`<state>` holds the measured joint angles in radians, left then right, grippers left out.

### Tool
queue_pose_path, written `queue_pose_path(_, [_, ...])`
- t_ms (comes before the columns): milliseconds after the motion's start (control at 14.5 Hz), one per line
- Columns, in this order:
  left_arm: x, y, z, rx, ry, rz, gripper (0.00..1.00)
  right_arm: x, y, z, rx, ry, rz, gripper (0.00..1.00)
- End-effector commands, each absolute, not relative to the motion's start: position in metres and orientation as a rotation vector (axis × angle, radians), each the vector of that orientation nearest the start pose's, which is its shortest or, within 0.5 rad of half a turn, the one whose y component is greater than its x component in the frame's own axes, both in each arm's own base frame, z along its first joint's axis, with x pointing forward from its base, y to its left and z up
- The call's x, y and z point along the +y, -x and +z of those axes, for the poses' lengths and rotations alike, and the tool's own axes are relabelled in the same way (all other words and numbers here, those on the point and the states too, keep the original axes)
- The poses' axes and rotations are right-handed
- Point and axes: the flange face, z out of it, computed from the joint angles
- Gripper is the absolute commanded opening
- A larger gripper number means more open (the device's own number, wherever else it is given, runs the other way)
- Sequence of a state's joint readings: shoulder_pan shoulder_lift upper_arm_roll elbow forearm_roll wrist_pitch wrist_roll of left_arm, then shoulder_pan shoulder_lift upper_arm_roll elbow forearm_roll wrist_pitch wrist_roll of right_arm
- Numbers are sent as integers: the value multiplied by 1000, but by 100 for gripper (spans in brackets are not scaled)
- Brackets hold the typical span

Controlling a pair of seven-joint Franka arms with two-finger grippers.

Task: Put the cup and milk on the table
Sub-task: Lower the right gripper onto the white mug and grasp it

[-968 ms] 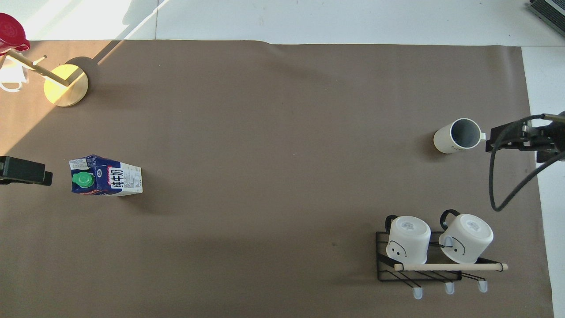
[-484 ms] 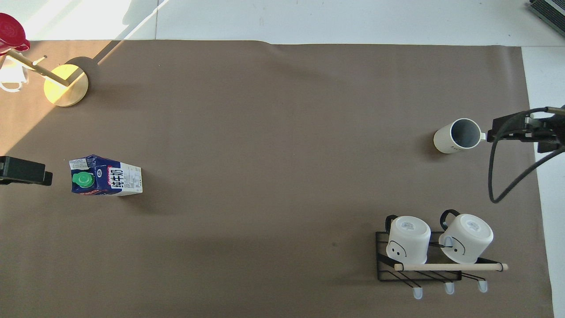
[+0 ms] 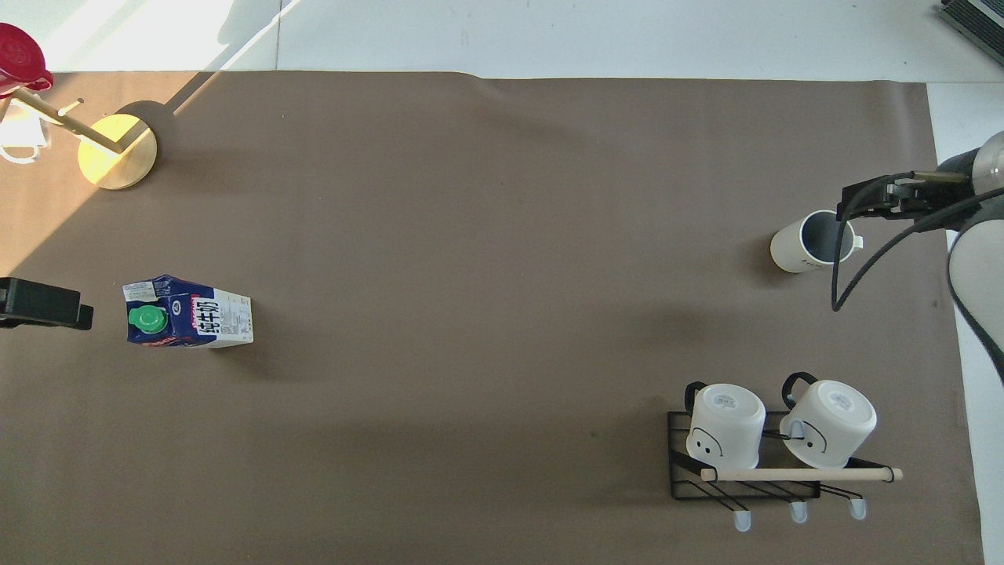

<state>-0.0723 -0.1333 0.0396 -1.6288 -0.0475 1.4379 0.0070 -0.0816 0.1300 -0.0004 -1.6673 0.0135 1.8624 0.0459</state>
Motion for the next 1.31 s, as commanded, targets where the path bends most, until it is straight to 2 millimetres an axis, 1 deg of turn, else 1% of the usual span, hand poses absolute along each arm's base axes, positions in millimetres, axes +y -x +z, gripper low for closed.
queue_pose_path(0, [-19,-495,661,60,3175,98,100,-51,-607,490,154,3129,-111,100])
queue_pose_path(69, [-19,-495,661,63,3175,98,100,-51,-607,471,155,3129,-132,100])
queue_pose_path(207, [-19,-495,661,60,3175,98,100,-49,-611,447,144,3128,-185,100])
queue_pose_path(346, [-19,-495,661,60,3175,98,100,-50,-620,421,149,3128,-174,100])
queue_pose_path(415, [-19,-495,661,63,3175,98,100,-51,-624,415,147,3127,-204,100])
queue_pose_path(553, [-18,-496,661,60,3175,98,100,-51,-630,397,148,3127,-210,100])
queue_pose_path(622, [-18,-496,661,60,3175,98,100,-51,-631,388,150,3128,-188,100])
queue_pose_path(760, [-19,-495,661,60,3175,98,100,-51,-630,378,148,3128,-183,100])
queue_pose_path(899, [-19,-495,661,60,3175,98,100,-54,-629,359,154,3128,-181,100])
queue_pose_path(968, [-19,-495,661,60,3175,98,100,-54,-630,355,156,3128,-190,100])
queue_pose_path(1037, [-19,-495,661,63,3175,98,100,-51,-630,352,149,3128,-181,94])
queue_pose_path(1106, [-19,-495,661,63,3175,98,100,-50,-630,352,144,3128,-183,71])
queue_pose_path(1244, [-19,-495,661,60,3175,98,100,-52,-630,351,94,3133,-179,22])
